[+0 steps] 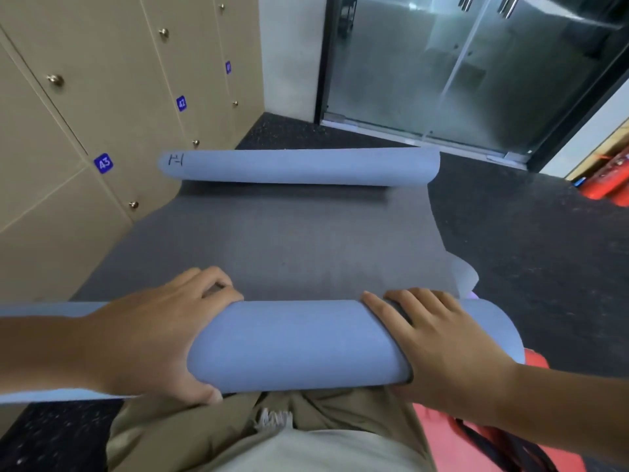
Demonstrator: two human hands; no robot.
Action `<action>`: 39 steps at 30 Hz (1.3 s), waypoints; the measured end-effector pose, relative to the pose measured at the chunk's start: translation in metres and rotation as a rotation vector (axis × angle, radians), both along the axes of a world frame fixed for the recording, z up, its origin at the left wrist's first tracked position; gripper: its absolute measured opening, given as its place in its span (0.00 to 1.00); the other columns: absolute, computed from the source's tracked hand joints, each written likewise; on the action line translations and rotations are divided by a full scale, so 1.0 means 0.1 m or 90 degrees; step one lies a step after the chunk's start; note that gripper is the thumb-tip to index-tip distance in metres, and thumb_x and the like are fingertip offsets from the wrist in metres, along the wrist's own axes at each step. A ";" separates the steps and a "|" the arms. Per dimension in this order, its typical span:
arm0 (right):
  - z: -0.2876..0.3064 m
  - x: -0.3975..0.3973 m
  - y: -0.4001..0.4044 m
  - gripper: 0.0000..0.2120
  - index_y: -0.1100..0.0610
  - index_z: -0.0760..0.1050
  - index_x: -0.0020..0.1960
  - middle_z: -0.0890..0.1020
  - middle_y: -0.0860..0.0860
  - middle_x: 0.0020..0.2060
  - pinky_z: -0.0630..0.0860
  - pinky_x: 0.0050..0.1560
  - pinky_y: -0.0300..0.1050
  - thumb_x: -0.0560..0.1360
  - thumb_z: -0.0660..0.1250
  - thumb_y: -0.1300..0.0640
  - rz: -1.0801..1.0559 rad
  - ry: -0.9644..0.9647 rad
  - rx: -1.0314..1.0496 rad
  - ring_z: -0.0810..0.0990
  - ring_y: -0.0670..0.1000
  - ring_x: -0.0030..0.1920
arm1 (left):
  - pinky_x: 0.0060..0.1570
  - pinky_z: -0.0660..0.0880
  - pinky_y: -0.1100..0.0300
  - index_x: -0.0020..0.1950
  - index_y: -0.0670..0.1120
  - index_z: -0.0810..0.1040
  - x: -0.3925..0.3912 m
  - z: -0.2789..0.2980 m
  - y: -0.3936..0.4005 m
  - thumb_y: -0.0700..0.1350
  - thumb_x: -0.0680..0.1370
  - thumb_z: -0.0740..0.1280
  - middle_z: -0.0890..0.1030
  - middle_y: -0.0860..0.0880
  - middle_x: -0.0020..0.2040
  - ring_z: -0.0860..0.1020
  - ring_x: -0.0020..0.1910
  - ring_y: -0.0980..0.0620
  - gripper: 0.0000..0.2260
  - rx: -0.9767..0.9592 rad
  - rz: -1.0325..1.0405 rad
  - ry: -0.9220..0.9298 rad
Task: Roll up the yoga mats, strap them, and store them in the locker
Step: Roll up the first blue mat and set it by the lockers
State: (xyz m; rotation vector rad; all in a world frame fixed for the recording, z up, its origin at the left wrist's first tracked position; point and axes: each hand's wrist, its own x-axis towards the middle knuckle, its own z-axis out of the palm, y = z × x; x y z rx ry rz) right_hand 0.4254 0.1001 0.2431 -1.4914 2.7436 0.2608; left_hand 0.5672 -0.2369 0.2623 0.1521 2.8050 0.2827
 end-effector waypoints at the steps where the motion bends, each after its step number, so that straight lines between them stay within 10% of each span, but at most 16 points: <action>1: -0.01 -0.01 0.00 0.48 0.54 0.66 0.77 0.78 0.55 0.60 0.78 0.53 0.58 0.62 0.72 0.37 0.000 -0.003 0.000 0.79 0.60 0.54 | 0.53 0.74 0.59 0.70 0.64 0.64 0.00 -0.02 -0.01 0.77 0.56 0.70 0.63 0.65 0.58 0.69 0.57 0.62 0.46 0.009 -0.002 0.018; 12: 0.30 -0.34 -0.20 0.57 0.39 0.48 0.79 0.62 0.39 0.69 0.61 0.73 0.42 0.59 0.68 0.20 0.021 -0.232 0.064 0.62 0.44 0.70 | 0.60 0.71 0.59 0.64 0.73 0.65 -0.38 0.02 -0.14 0.77 0.59 0.73 0.71 0.66 0.57 0.72 0.61 0.66 0.37 0.160 -0.004 -0.110; 20: 0.14 -0.39 -0.51 0.51 0.46 0.56 0.79 0.68 0.43 0.65 0.69 0.68 0.48 0.66 0.63 0.20 0.110 -0.216 -0.041 0.68 0.48 0.63 | 0.63 0.73 0.53 0.62 0.71 0.73 -0.68 0.02 -0.27 0.76 0.61 0.74 0.76 0.64 0.59 0.76 0.61 0.62 0.31 0.289 0.010 -0.199; 30: 0.26 -0.87 -0.77 0.39 0.38 0.65 0.74 0.72 0.38 0.59 0.71 0.66 0.44 0.68 0.74 0.30 0.075 -0.468 0.008 0.69 0.42 0.62 | 0.52 0.78 0.58 0.76 0.53 0.67 -0.47 -0.09 -0.14 0.79 0.72 0.60 0.72 0.59 0.65 0.77 0.58 0.58 0.42 0.041 -0.090 0.163; 39: 0.33 -0.97 -0.90 0.37 0.43 0.63 0.75 0.73 0.43 0.65 0.72 0.65 0.50 0.73 0.60 0.24 0.079 -0.328 0.033 0.70 0.46 0.65 | 0.55 0.70 0.63 0.73 0.64 0.64 -0.78 -0.22 -0.25 0.79 0.63 0.66 0.70 0.66 0.59 0.71 0.59 0.66 0.41 0.068 -0.015 0.014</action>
